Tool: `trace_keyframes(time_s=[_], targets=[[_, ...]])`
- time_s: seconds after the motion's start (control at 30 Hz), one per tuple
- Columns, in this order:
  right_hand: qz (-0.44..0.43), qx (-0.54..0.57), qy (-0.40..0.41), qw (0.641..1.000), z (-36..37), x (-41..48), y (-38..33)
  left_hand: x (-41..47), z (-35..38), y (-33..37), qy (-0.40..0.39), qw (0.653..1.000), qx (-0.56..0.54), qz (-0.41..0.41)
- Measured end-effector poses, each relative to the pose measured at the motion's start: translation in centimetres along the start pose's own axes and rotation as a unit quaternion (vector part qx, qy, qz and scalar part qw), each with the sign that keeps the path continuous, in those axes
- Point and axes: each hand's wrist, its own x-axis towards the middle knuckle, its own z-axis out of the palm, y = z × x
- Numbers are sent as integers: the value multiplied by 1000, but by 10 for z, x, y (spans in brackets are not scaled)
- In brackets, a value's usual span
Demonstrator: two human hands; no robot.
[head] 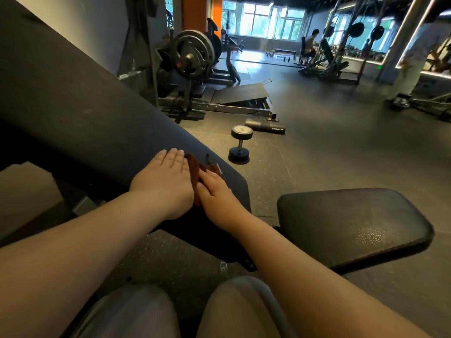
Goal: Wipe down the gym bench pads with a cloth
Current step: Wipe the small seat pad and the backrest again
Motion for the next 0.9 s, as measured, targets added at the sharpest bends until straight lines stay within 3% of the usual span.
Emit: trace_keyframes(time_s=[0.13, 0.2, 0.27, 0.33, 0.43, 0.53, 0.73, 0.9], targets=[[132, -58, 56, 988, -16, -4, 34, -3, 0, 1, 6, 1000, 12, -3], [199, -84, 40, 976, -14, -2, 24, -4, -1, 1, 7, 1000, 18, -2], [186, -115, -1, 976, -5, -5, 0, -4, -1, 0, 4, 1000, 21, 3], [120, -130, -25, 984, 4, -17, -17, -3, -2, -1, -3, 999, 32, 12], [82, -109, 4, 991, 1, -20, -11, 3, -5, -5, -28, 998, 41, 30], [105, -61, 27, 992, -7, 2, 5, 17, -9, -10, -52, 997, 30, 57], [207, -84, 45, 974, -10, 72, 27, 45, -8, 2, -60, 994, 70, 64], [173, -55, 51, 982, -8, 19, 20, 43, -3, 9, -39, 994, 76, 69]])
